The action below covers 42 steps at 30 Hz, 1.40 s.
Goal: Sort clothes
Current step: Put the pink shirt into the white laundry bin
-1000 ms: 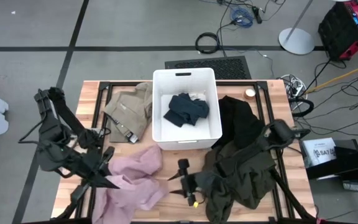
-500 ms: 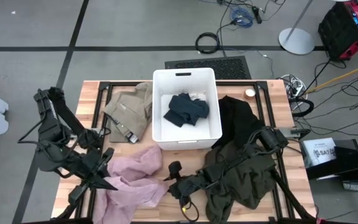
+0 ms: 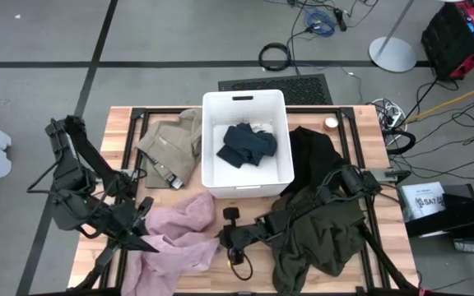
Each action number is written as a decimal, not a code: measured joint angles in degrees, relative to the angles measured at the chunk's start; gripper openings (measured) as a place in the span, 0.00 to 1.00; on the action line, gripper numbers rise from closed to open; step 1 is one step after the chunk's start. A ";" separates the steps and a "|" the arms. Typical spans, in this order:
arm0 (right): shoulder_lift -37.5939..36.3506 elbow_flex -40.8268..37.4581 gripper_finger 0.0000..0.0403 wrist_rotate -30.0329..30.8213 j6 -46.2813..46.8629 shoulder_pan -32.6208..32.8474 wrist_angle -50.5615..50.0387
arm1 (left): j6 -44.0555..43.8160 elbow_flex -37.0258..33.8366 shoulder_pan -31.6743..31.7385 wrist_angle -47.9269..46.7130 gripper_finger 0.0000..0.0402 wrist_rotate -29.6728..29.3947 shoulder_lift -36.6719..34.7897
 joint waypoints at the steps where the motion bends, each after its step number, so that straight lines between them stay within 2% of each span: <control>1: 0.00 0.01 0.03 -0.91 0.41 -0.21 0.03 | 0.00 0.00 -0.03 -0.02 0.03 0.00 0.00; 3: -0.22 -0.01 0.01 -2.25 0.42 -0.23 -0.11 | 0.00 0.00 -0.12 -0.37 0.03 0.00 0.14; 7: -4.38 -0.13 0.00 -1.15 -1.24 0.69 -2.43 | 0.04 0.00 -1.13 -0.85 0.03 0.00 1.07; 15: -20.34 -0.02 0.00 12.24 -6.93 5.35 -8.67 | 1.58 -0.02 -2.29 1.23 0.03 -2.16 2.25; 20: -29.83 -0.02 0.00 22.38 -16.62 9.45 -7.09 | 13.07 0.72 -2.29 12.73 0.03 -2.66 2.23; 24: -36.32 -0.02 0.00 25.05 -26.29 10.55 -0.21 | 26.86 2.30 -2.29 22.55 0.03 -4.79 2.21; 28: -41.31 -0.02 0.00 24.90 -34.75 9.95 10.03 | 41.29 5.09 -1.85 27.65 0.03 -8.55 2.23; 32: -45.28 -0.02 0.00 24.02 -37.43 6.78 18.07 | 50.96 8.52 0.18 29.43 0.03 -11.79 2.21; 42: -49.62 0.00 0.00 3.96 -23.06 -6.39 19.52 | 61.37 14.78 6.80 27.29 0.03 -11.70 0.65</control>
